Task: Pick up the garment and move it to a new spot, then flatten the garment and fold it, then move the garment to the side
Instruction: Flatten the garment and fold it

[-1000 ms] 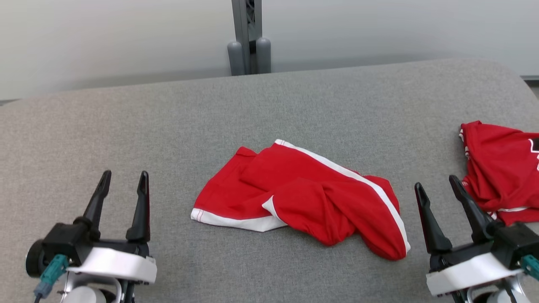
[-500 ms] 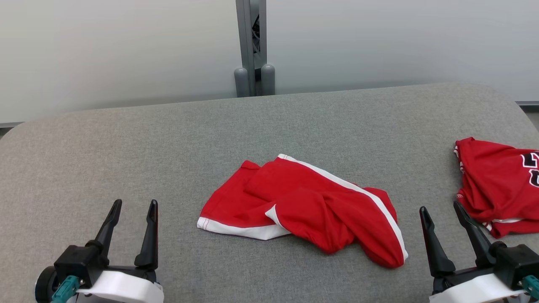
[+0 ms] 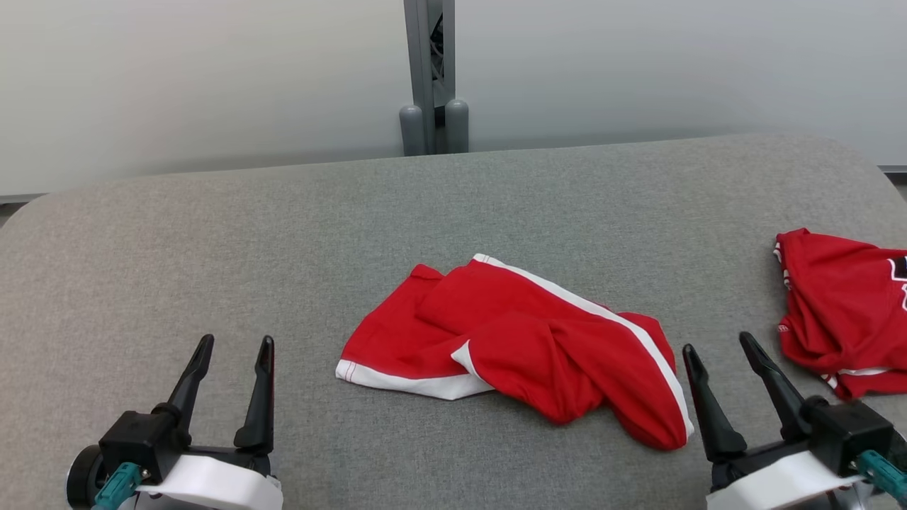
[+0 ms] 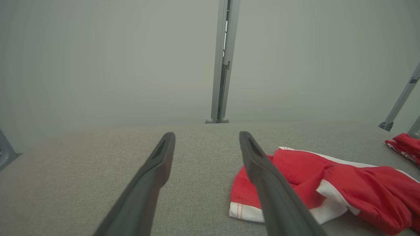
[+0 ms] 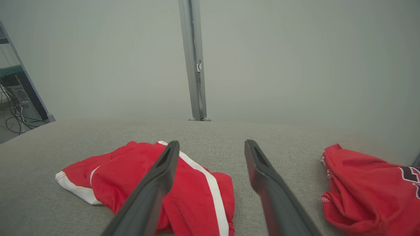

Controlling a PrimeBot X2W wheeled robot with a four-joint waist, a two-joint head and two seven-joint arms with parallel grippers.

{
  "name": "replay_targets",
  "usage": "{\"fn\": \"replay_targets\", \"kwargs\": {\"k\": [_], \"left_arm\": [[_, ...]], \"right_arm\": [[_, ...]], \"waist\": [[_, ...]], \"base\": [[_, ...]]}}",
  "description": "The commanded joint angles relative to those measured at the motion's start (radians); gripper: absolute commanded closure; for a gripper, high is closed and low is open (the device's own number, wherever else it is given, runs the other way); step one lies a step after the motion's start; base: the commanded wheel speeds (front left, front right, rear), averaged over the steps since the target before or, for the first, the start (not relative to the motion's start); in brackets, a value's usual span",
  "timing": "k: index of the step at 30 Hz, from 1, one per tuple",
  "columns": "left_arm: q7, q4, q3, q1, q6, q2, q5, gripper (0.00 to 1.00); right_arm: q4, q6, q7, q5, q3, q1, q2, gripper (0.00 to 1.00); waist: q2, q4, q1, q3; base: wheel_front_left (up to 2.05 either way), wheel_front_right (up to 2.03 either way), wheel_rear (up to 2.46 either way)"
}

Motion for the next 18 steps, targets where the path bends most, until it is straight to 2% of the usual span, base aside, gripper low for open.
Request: {"fn": "replay_targets", "kwargs": {"k": [1, 9, 13, 18], "left_arm": [[0.000, -0.002, -0.001, -0.020, 0.003, 0.000, -0.004, 0.00], [-0.010, -0.002, -0.014, -0.053, 0.005, -0.008, 0.000, 0.00], [-0.022, 0.008, -0.022, -0.069, 0.004, -0.017, -0.001, 0.00], [-0.040, 0.032, -0.035, -0.099, -0.005, -0.037, -0.004, 0.00]], "right_arm": [[-0.002, 0.000, 0.009, -0.002, 0.017, -0.019, -0.018, 0.00], [0.053, 0.000, 0.094, 0.011, 0.263, -0.115, -0.136, 0.00], [0.114, 0.000, 0.125, 0.014, 0.375, -0.171, -0.191, 0.00], [0.211, 0.000, 0.141, -0.038, 0.481, -0.257, -0.265, 0.00]], "waist": [[0.0000, 0.005, 0.0000, 0.006], [0.0000, 0.029, 0.0000, 0.061], [0.0000, 0.044, 0.0000, 0.098], [0.0000, 0.062, 0.0000, 0.139]], "base": [[0.00, 0.00, 0.00], [0.00, 0.00, 0.00], [0.00, 0.00, 0.00], [0.00, 0.00, 0.00]]}}
